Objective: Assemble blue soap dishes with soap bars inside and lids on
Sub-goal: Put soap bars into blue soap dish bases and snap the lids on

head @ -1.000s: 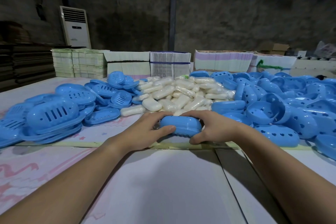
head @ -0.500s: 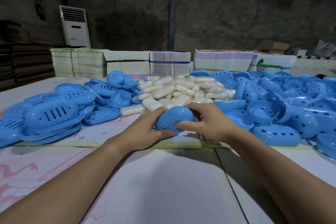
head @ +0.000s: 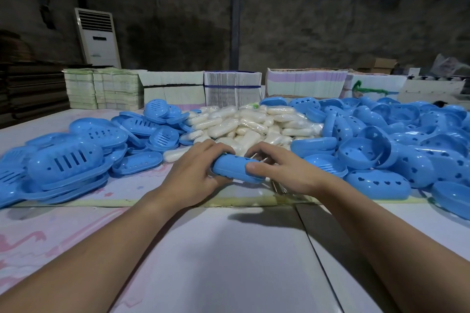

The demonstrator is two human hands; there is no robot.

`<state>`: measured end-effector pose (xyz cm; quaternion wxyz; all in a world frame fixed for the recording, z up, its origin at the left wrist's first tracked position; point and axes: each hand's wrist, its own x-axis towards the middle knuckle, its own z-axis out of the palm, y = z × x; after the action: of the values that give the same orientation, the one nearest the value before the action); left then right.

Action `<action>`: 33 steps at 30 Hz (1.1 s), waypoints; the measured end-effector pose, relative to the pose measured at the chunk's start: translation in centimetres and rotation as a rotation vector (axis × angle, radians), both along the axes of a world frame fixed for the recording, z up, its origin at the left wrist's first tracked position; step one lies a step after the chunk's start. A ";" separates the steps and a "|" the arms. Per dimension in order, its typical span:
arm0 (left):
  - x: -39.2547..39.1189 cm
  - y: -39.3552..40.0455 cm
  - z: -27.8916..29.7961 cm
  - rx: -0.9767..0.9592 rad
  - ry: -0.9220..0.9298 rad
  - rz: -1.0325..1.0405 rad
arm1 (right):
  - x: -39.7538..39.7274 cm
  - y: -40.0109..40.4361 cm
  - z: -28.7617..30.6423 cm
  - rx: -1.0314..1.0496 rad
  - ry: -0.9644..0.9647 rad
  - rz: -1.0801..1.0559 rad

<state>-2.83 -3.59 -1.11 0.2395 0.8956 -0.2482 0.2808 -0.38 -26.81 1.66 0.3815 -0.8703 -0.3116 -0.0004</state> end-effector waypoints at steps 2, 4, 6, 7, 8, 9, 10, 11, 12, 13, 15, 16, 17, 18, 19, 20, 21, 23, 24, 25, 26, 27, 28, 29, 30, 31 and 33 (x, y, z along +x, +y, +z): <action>-0.3 -0.2 0.3 0.040 -0.090 0.009 | -0.1 0.4 -0.2 -0.022 -0.001 0.007; -0.4 -0.4 0.5 0.096 -0.180 0.025 | -0.4 0.6 -0.2 0.014 0.008 0.043; -0.4 -0.6 0.6 0.110 -0.241 0.031 | -0.5 0.7 -0.2 0.064 0.006 0.045; -0.4 -0.7 0.7 0.090 -0.240 0.026 | -0.6 0.7 -0.1 0.084 -0.003 0.025; -0.4 -0.8 0.7 0.058 -0.216 0.020 | -0.7 0.7 0.0 0.106 -0.012 -0.004; -0.4 -0.8 0.7 0.023 -0.180 0.019 | -0.7 0.6 0.2 0.122 -0.028 -0.038; -0.3 -0.6 0.6 -0.006 -0.137 0.024 | -0.8 0.5 0.4 0.131 -0.050 -0.076; -0.2 -0.3 0.5 -0.030 -0.094 0.034 | -0.8 0.3 0.6 0.139 -0.078 -0.118; 0.0 -0.1 0.3 -0.053 -0.058 0.045 | -0.8 0.0 1.0 0.153 -0.104 -0.160; 0.2 0.2 0.2 -0.070 -0.029 0.058 | -0.8 -0.6 1.4 0.173 -0.127 -0.197; 0.6 0.5 0.0 -0.078 0.013 0.076 | -0.8 -2.1 2.1 0.201 -0.171 -0.276; 0.7 0.5 -0.1 -0.076 0.034 0.071 | -0.8 -3.2 2.4 0.184 -0.199 -0.323; 0.7 0.3 -0.1 -0.072 0.056 0.059 | -0.8 -4.5 2.5 0.148 -0.229 -0.378; 0.7 0.1 -0.2 -0.069 0.075 0.042 | -0.8 -6.1 2.6 0.108 -0.259 -0.437; 0.8 -0.1 -0.2 -0.065 0.091 0.028 | -0.9 -7.8 2.6 0.065 -0.287 -0.496; 0.8 -0.2 -0.3 -0.060 0.104 0.018 | -1.1 -9.7 2.7 0.023 -0.312 -0.554; 0.9 -0.2 -0.4 -0.058 0.114 0.010 | -1.4 -11.7 2.7 -0.011 -0.328 -0.612; 1.1 0.0 -0.6 -0.058 0.118 -0.005 | -2.2 -15.6 3.0 -0.039 -0.335 -0.731; 1.4 0.2 -0.8 -0.066 0.116 -0.011 | -2.6 -17.6 3.2 -0.033 -0.332 -0.802; 1.7 0.4 -1.1 -0.073 0.108 -0.015 | -3.1 -19.5 3.4 -0.018 -0.330 -0.882; 2.1 0.6 -1.4 -0.081 0.105 -0.013 | -3.5 -21.4 3.6 0.000 -0.330 -0.964; 2.6 0.8 -1.9 -0.084 0.100 0.000 | -4.0 -23.4 3.6 0.007 -0.335 -1.046; 3.4 1.1 -2.4 -0.090 0.097 0.015 | -4.4 -25.4 3.6 -0.007 -0.340 -1.132; 4.2 1.5 -2.9 -0.110 0.113 0.026 | -4.7 -27.3 3.4 -0.038 -0.333 -1.225; 5.2 1.8 -3.7 -0.133 0.149 0.024 | -5.0 -29.1 3.2 -0.068 -0.316 -1.319; 6.2 2.2 -4.7 -0.133 0.181 0.017 | -5.4 -30.8 2.9 -0.091 -0.286 -1.405; 8.9 3.3 -6.9 -0.098 0.237 -0.004 | -6.2 -33.7 1.7 -0.142 -0.179 -1.535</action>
<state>6.09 -0.34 -7.97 0.3110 0.9093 -0.2059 0.1845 -6.56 -60.53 3.39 0.1913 -0.8614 0.3496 -0.3151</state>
